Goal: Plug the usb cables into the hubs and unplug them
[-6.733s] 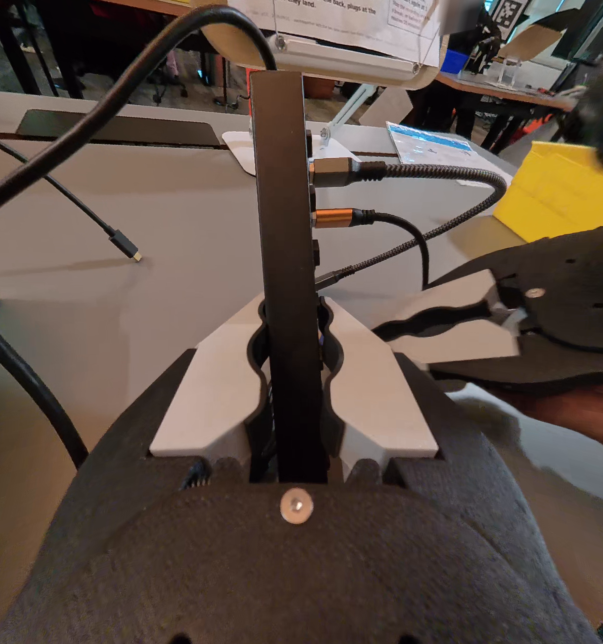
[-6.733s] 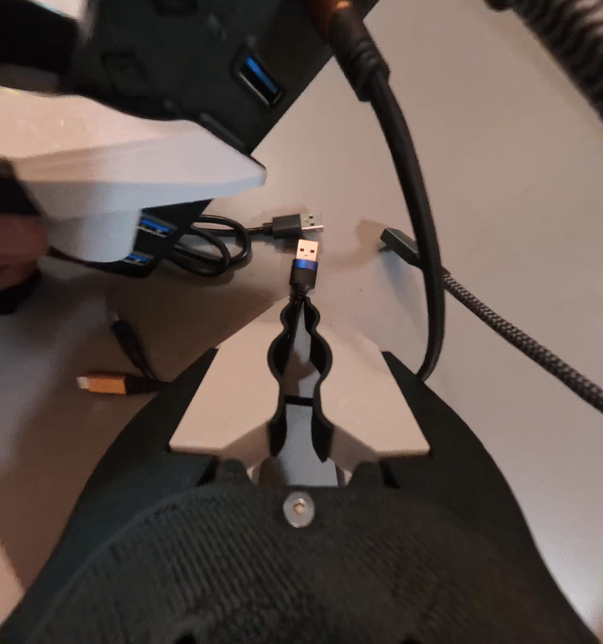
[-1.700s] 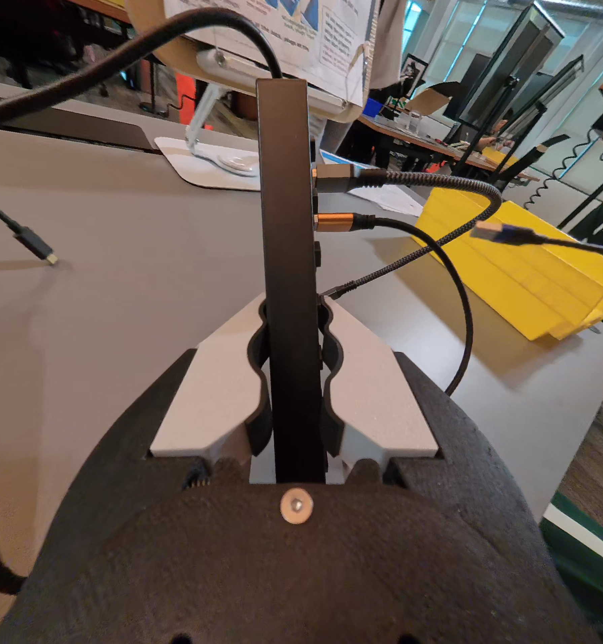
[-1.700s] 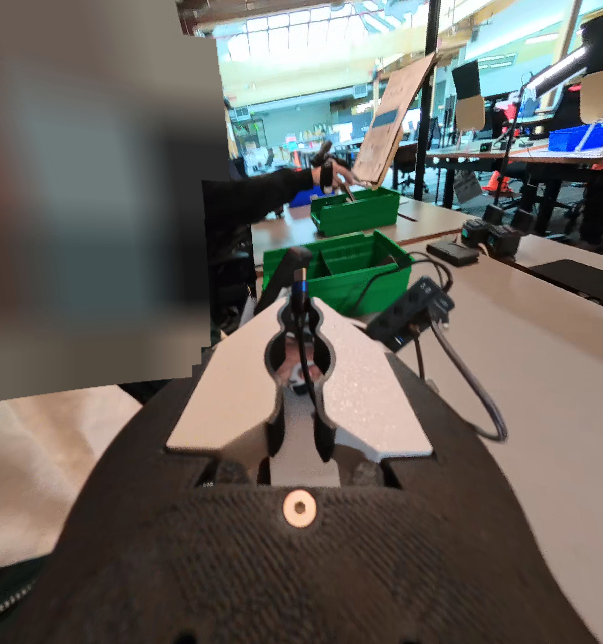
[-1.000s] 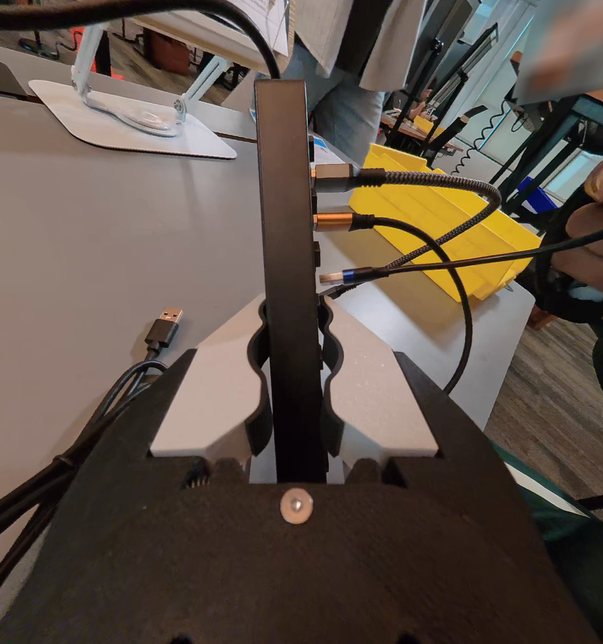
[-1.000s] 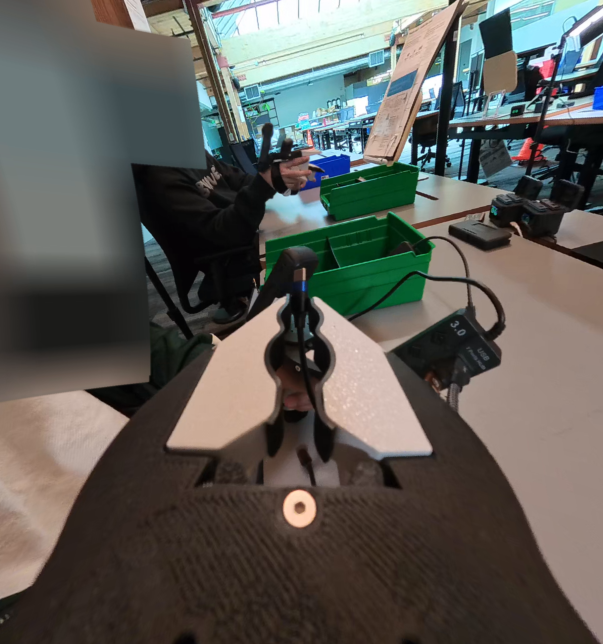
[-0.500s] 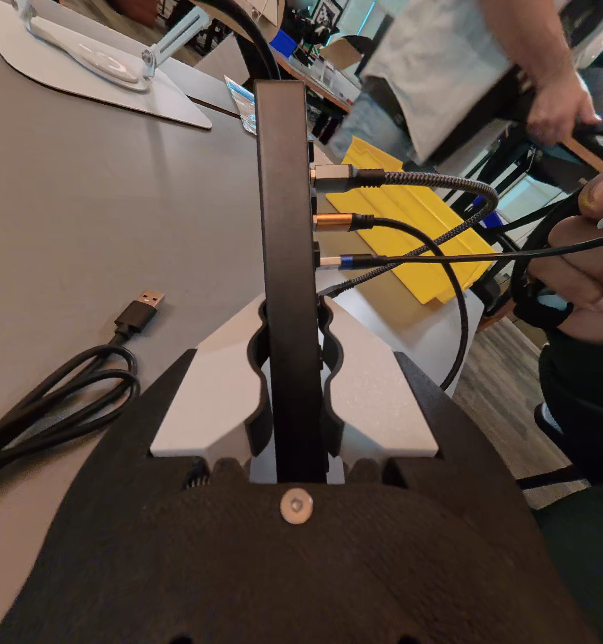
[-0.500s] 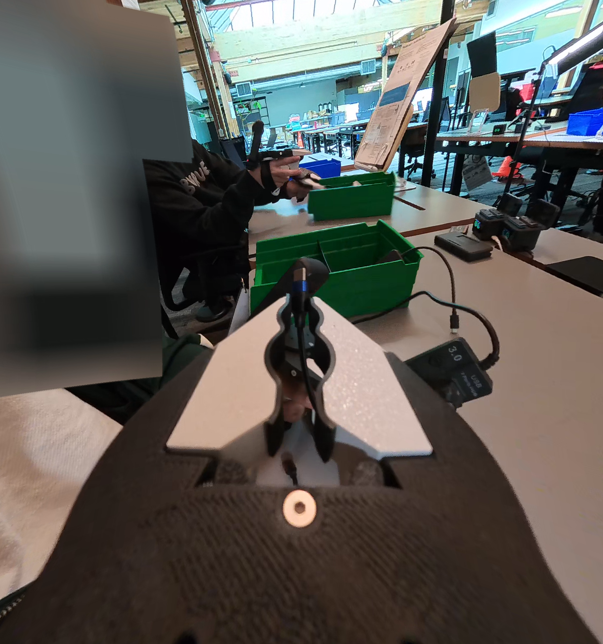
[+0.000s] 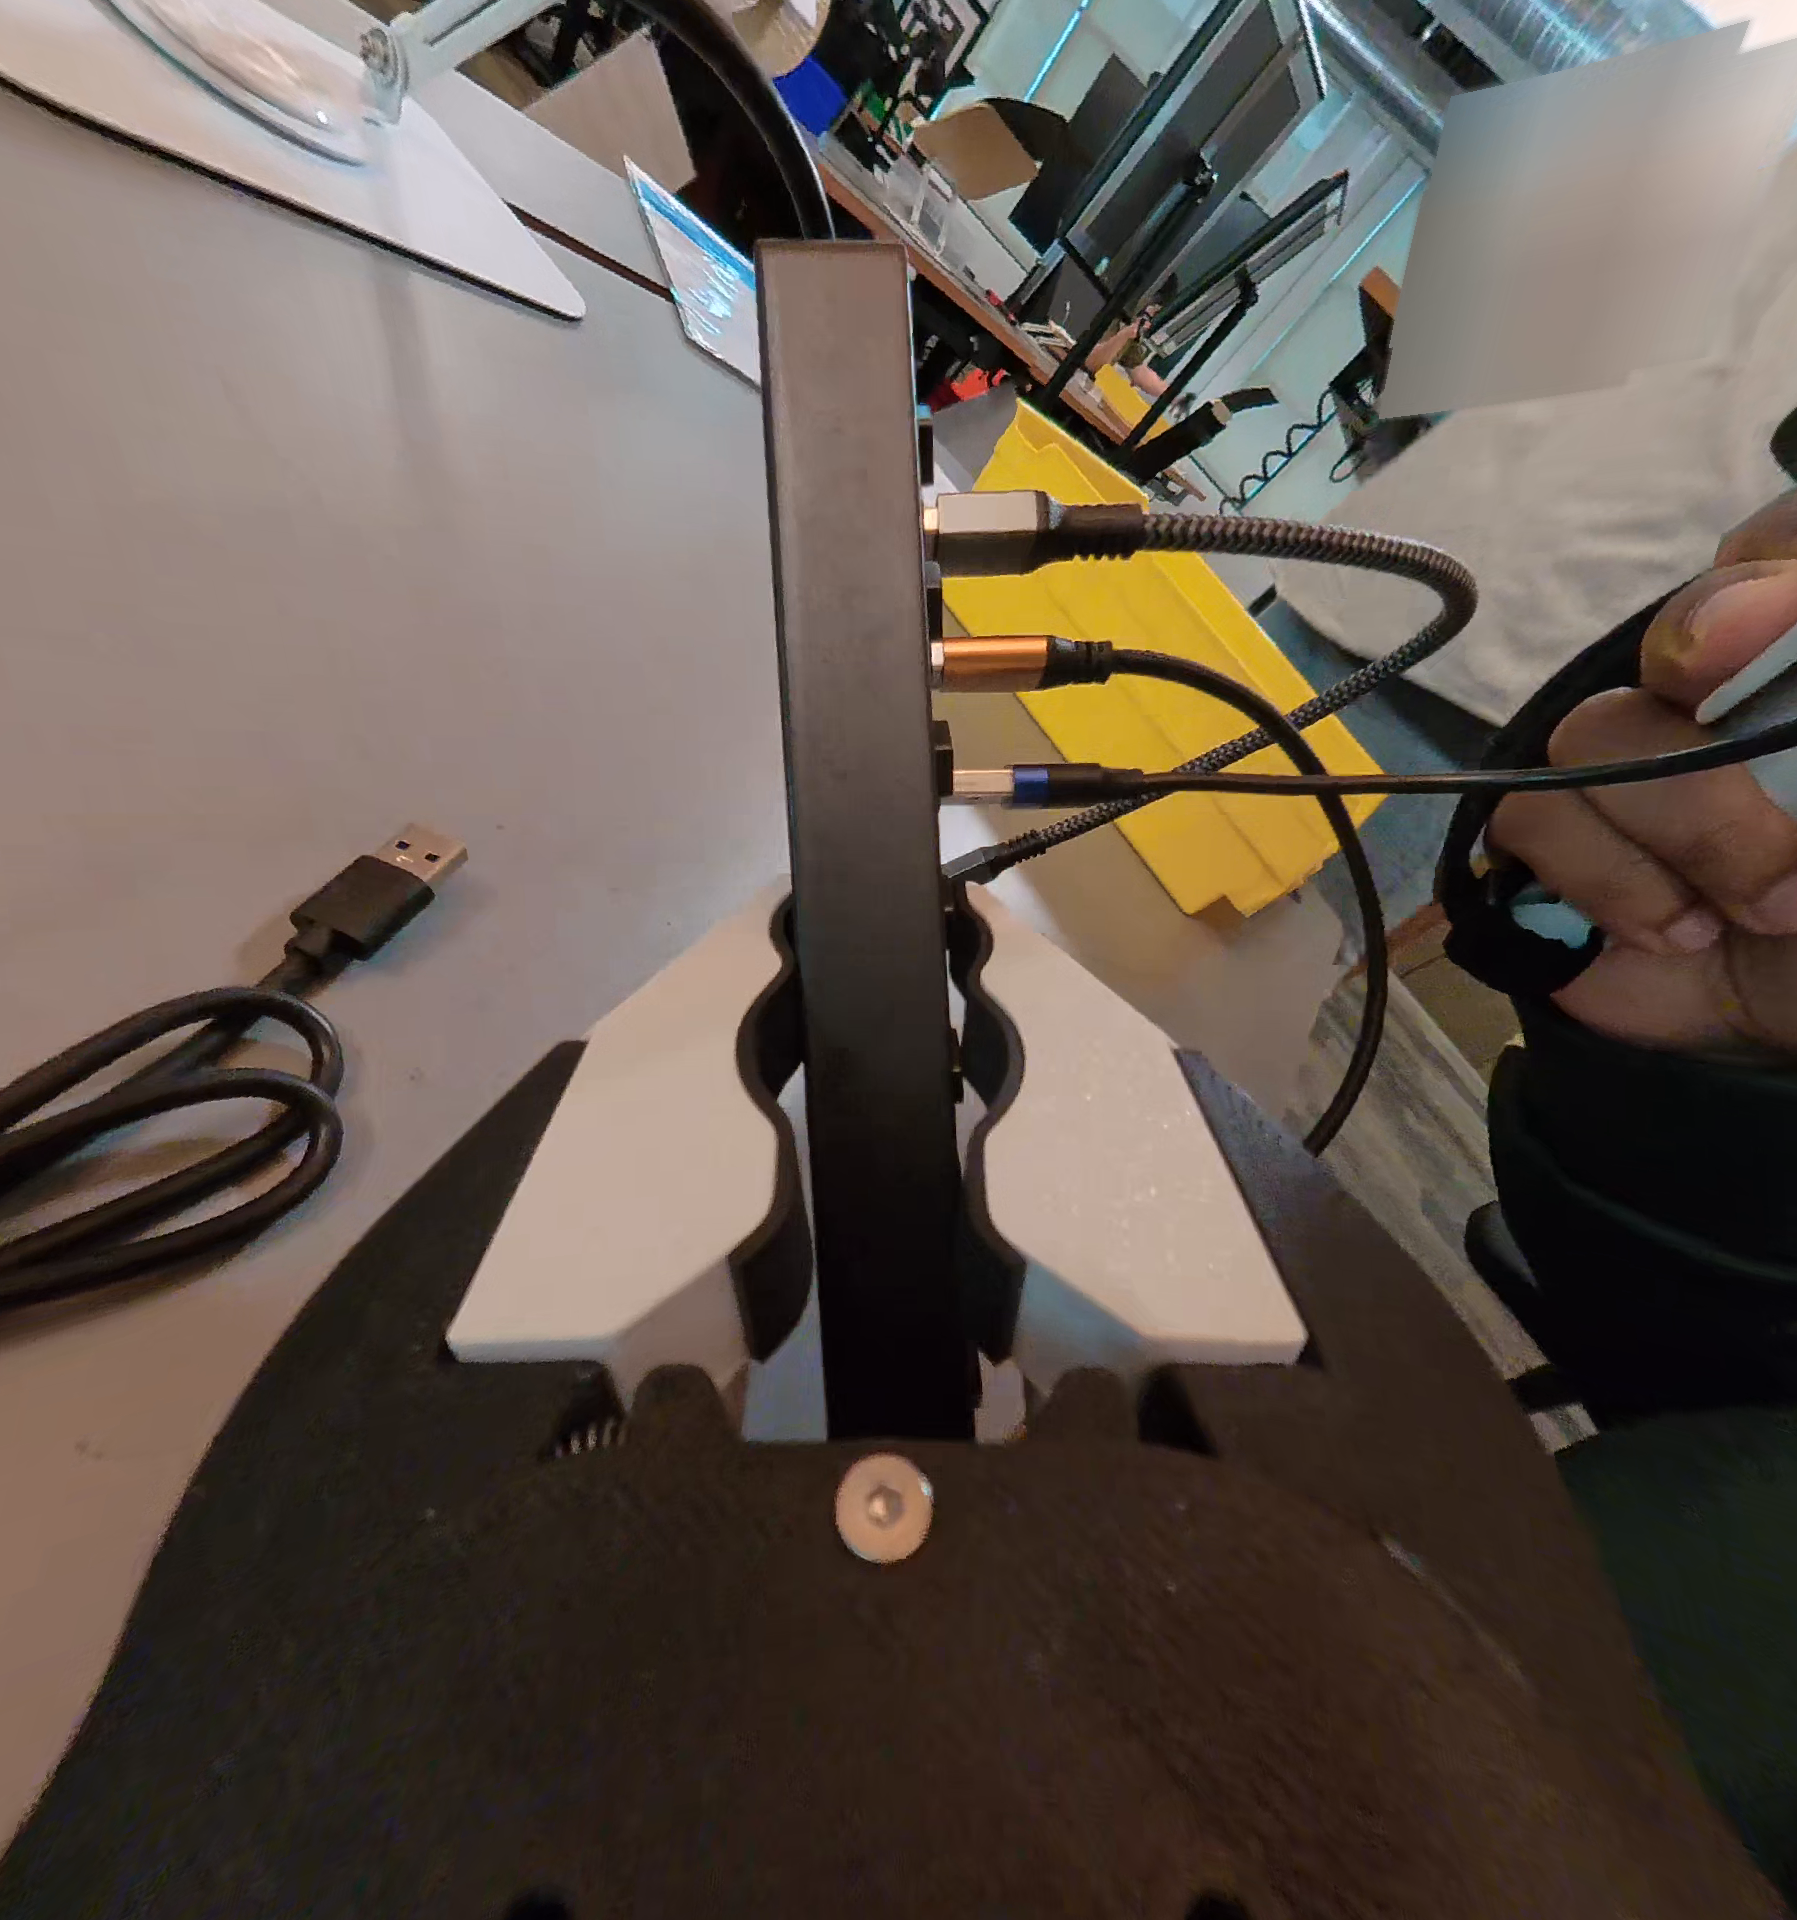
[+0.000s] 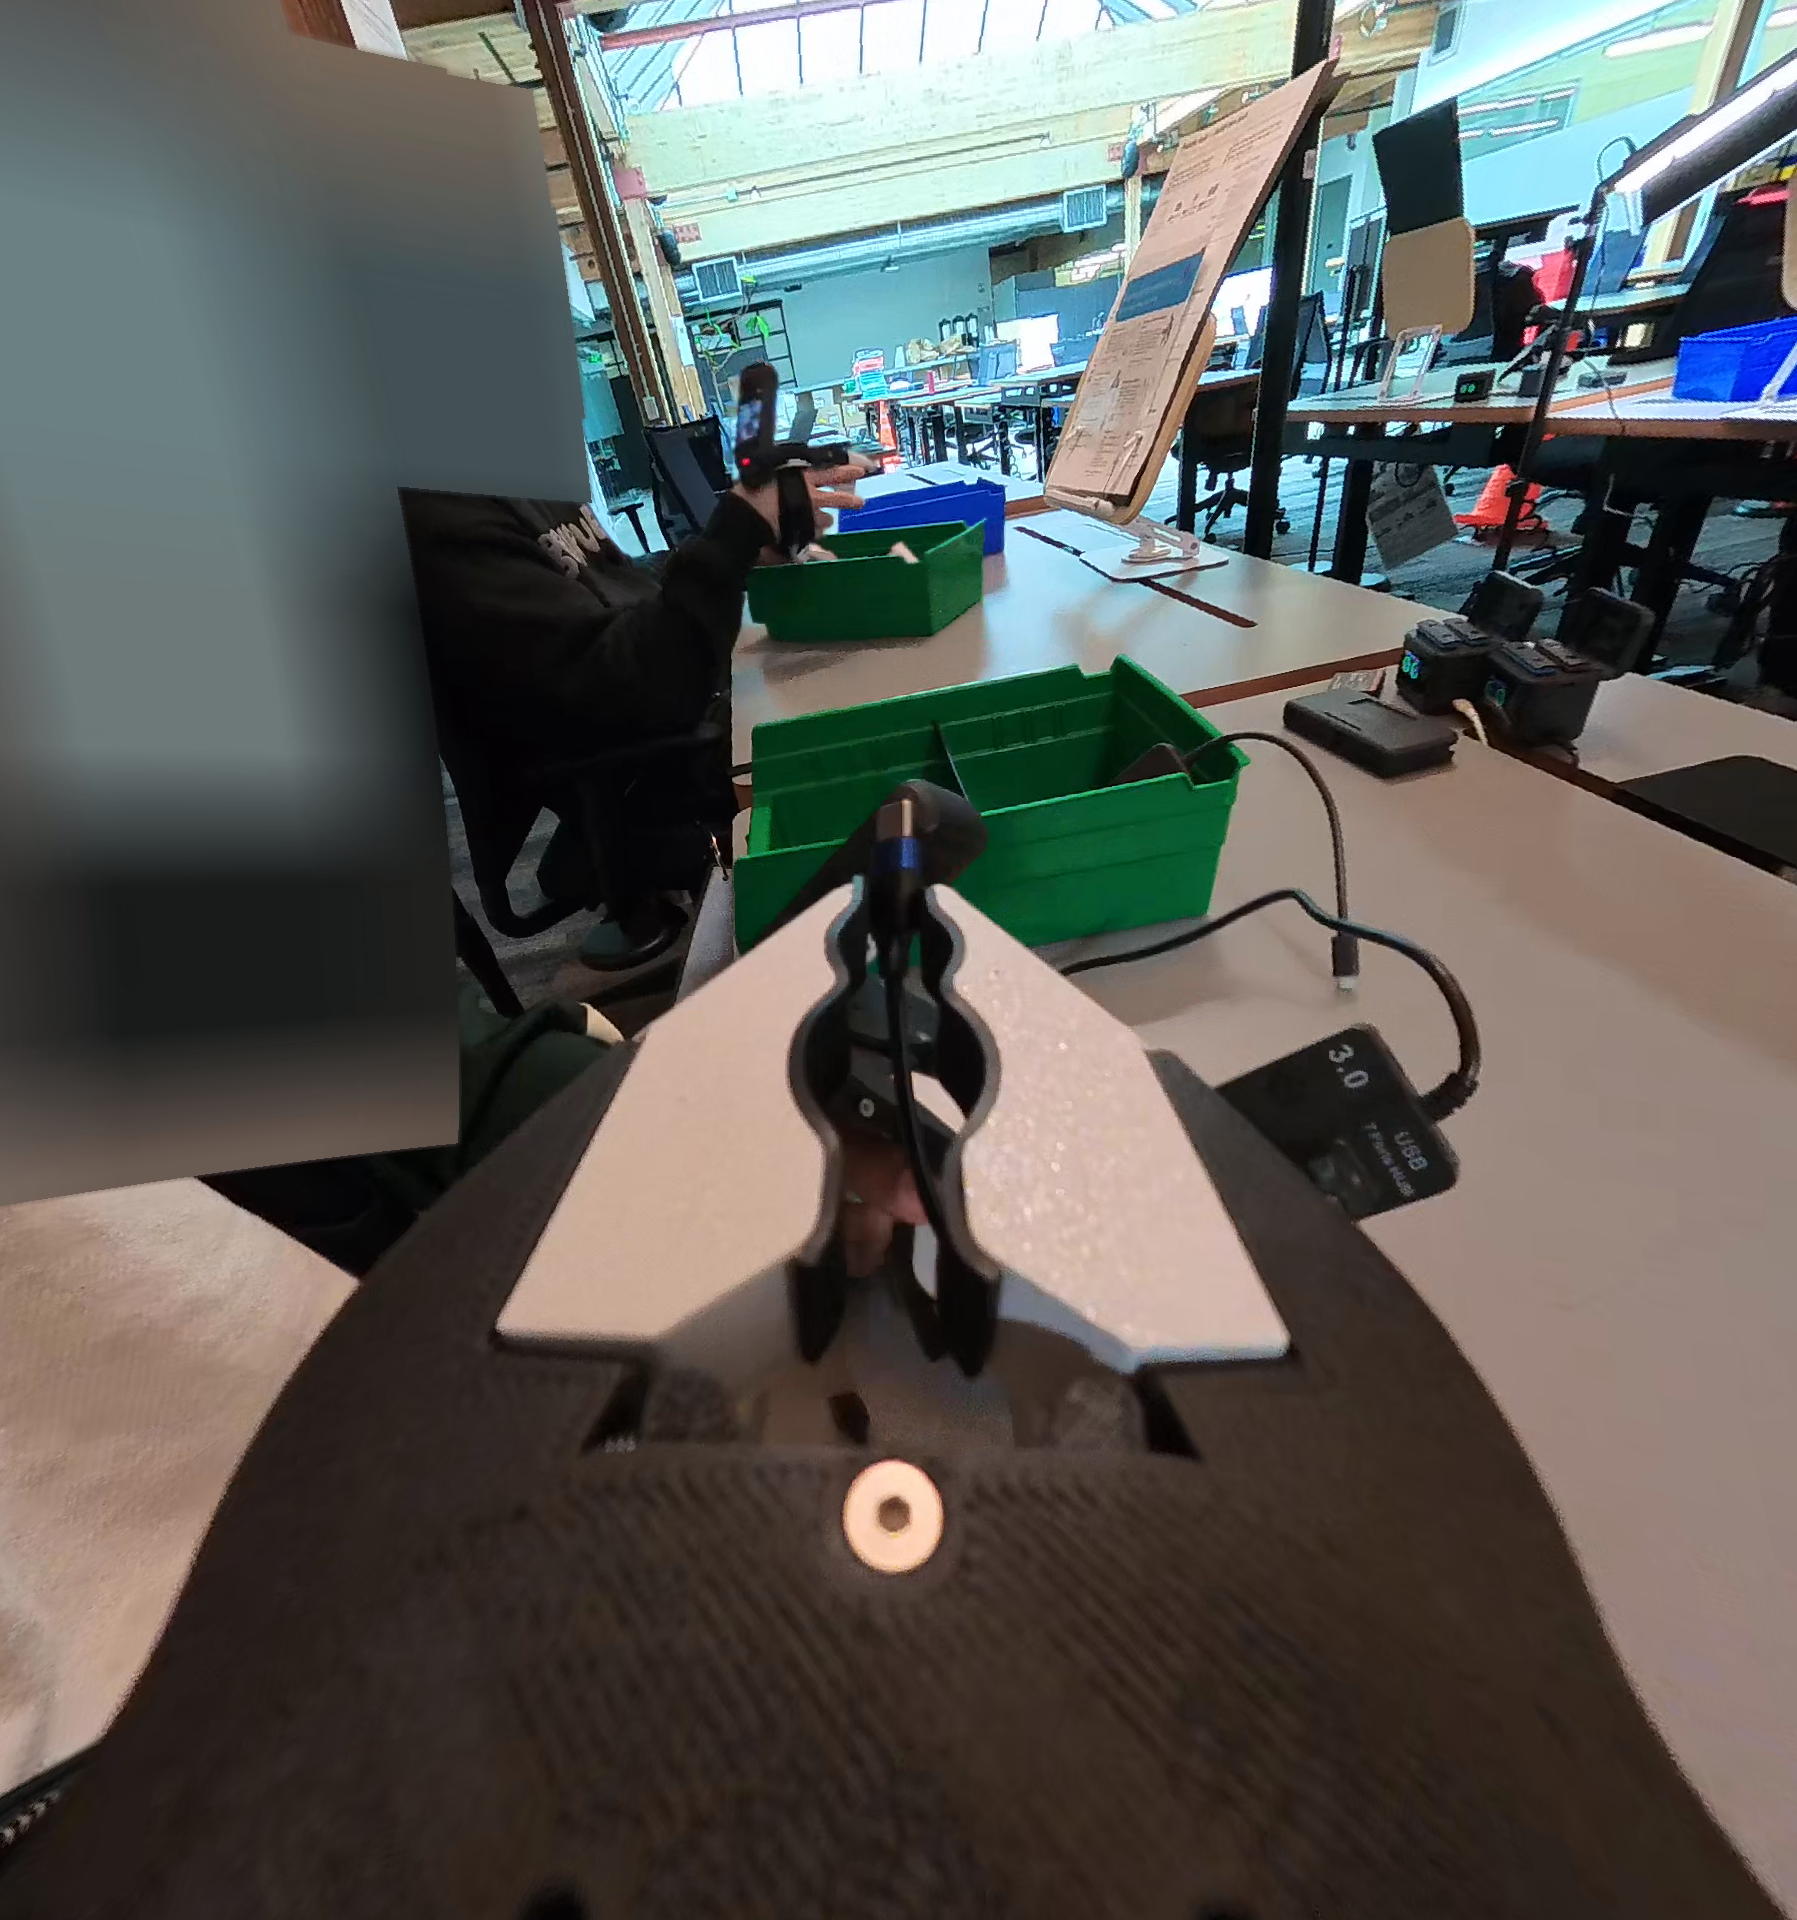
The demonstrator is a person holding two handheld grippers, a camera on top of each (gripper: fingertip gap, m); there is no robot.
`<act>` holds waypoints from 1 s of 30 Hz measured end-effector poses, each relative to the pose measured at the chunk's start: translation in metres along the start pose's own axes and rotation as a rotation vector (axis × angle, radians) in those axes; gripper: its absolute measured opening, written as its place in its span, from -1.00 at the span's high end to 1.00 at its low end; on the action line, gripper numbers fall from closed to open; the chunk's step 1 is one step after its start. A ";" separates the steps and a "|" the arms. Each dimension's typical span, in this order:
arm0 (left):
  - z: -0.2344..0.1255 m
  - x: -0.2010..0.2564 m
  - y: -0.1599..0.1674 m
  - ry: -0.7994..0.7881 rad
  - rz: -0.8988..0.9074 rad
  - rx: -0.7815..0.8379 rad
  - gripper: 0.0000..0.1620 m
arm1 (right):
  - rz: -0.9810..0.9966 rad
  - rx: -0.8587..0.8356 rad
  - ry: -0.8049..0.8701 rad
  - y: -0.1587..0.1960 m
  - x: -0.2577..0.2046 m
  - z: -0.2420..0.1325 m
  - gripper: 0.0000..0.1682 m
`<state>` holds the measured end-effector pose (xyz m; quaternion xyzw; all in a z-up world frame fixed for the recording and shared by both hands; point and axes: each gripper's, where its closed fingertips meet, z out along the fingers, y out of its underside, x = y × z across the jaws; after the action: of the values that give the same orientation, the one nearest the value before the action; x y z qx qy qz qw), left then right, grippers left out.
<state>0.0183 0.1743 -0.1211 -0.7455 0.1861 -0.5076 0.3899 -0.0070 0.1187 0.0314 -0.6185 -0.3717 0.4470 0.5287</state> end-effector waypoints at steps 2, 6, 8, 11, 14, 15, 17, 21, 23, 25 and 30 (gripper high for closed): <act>0.001 0.000 0.002 0.003 -0.009 -0.008 0.72 | 0.003 0.007 -0.009 -0.004 0.000 0.003 0.90; 0.001 0.000 0.003 0.000 -0.003 -0.018 0.72 | 0.017 -0.038 -0.004 0.000 0.005 0.015 0.90; 0.000 0.000 0.003 0.000 -0.008 -0.014 0.72 | 0.017 -0.075 0.019 0.006 0.009 0.019 0.91; -0.001 -0.004 0.001 -0.001 -0.030 -0.004 0.72 | 0.008 -0.079 0.042 0.008 0.012 0.017 0.91; -0.002 -0.006 0.000 0.004 -0.054 -0.002 0.72 | 0.018 -0.054 0.035 0.002 0.012 0.013 0.90; -0.002 -0.007 0.000 0.004 -0.060 -0.003 0.72 | 0.025 -0.046 0.029 0.001 0.012 0.013 0.90; -0.001 -0.007 0.001 0.003 -0.065 -0.006 0.72 | 0.040 -0.032 0.016 -0.002 0.011 0.013 0.91; -0.001 -0.007 0.002 0.005 -0.063 -0.011 0.71 | 0.031 -0.023 0.000 0.000 0.007 0.015 0.91; 0.000 -0.006 0.002 0.005 -0.059 -0.013 0.71 | 0.021 -0.027 -0.001 0.001 0.006 0.017 0.91; 0.000 -0.006 0.003 0.005 -0.054 -0.015 0.71 | 0.014 -0.031 0.002 0.002 0.006 0.018 0.91; -0.001 -0.005 0.002 0.006 -0.051 -0.014 0.71 | 0.005 -0.033 0.014 0.002 0.007 0.018 0.91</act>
<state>0.0160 0.1761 -0.1261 -0.7511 0.1720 -0.5183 0.3710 -0.0213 0.1309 0.0273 -0.6311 -0.3738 0.4378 0.5198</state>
